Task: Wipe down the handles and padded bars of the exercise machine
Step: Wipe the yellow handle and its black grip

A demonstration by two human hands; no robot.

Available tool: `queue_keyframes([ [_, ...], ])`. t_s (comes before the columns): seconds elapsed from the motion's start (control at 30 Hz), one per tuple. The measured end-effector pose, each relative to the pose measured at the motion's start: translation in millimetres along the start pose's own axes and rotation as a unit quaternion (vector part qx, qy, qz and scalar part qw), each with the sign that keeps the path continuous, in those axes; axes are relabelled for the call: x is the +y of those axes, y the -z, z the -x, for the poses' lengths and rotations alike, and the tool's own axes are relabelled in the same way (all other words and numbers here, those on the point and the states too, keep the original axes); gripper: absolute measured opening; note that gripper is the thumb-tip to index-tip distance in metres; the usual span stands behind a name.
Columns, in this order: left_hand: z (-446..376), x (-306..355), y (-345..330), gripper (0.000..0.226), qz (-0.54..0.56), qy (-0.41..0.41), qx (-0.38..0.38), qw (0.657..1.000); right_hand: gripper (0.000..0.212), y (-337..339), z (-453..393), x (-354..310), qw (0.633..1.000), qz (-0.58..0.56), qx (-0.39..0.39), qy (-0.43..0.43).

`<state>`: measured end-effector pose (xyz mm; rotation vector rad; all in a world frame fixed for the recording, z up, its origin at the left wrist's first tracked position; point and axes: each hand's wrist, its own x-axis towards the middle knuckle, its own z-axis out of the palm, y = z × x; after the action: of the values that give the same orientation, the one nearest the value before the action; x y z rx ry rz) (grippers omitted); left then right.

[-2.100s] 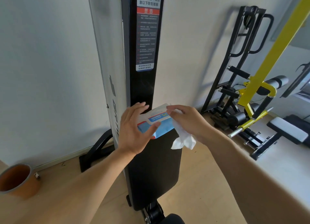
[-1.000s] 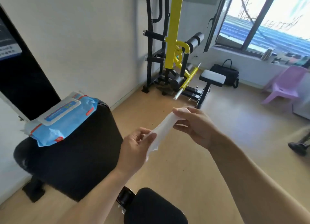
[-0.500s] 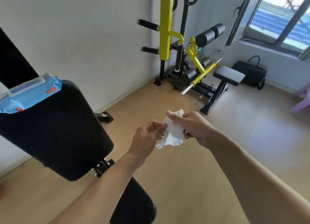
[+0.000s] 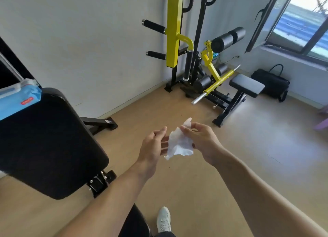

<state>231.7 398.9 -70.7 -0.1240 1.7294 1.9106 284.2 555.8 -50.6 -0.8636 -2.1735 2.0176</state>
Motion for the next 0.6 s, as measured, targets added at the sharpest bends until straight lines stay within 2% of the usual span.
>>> queue_keyframes([
  [0.07, -24, 1, -5, 0.050, 0.009, 0.029, -0.029, 0.999, 0.021, 4, -18, -5, 0.998, 0.034, -0.054, 0.006],
  [0.1, -37, 1, -8, 0.052, 0.025, 0.035, -0.030, 0.999, 0.023, 6, -30, -7, 0.996, 0.039, -0.078, 0.010],
  [0.2, -80, 6, -17, 0.035, 0.076, 0.022, 0.005, 0.997, 0.055, 11, -67, -18, 0.994, 0.071, -0.079, 0.032],
  [0.23, -93, 10, -19, 0.033, 0.075, 0.017, 0.006, 0.997, 0.056, 13, -80, -21, 0.992, 0.099, -0.071, 0.046],
  [0.33, -128, 22, -28, 0.025, 0.048, 0.012, -0.010, 0.999, 0.029, 16, -111, -37, 0.974, 0.202, -0.088, 0.060],
  [0.4, -149, 33, -35, 0.021, 0.034, 0.024, -0.013, 0.999, 0.034, 21, -129, -43, 0.942, 0.307, -0.114, 0.081],
  [0.43, -159, 39, -38, 0.021, 0.028, 0.032, -0.013, 0.999, 0.035, 24, -140, -44, 0.920, 0.361, -0.110, 0.107],
  [0.47, -167, 46, -42, 0.019, 0.023, 0.041, -0.017, 0.999, 0.027, 26, -150, -46, 0.906, 0.392, -0.093, 0.128],
  [0.5, -177, 53, -45, 0.017, 0.020, 0.046, -0.024, 0.998, 0.014, 29, -159, -49, 0.904, 0.402, -0.075, 0.125],
  [0.53, -184, 58, -49, 0.017, 0.016, 0.049, -0.035, 0.998, 0.010, 33, -169, -51, 0.902, 0.411, -0.061, 0.118],
  [0.6, -203, 66, -58, 0.027, -0.015, 0.034, -0.057, 0.998, 0.025, 44, -188, -56, 0.883, 0.448, -0.053, 0.126],
])
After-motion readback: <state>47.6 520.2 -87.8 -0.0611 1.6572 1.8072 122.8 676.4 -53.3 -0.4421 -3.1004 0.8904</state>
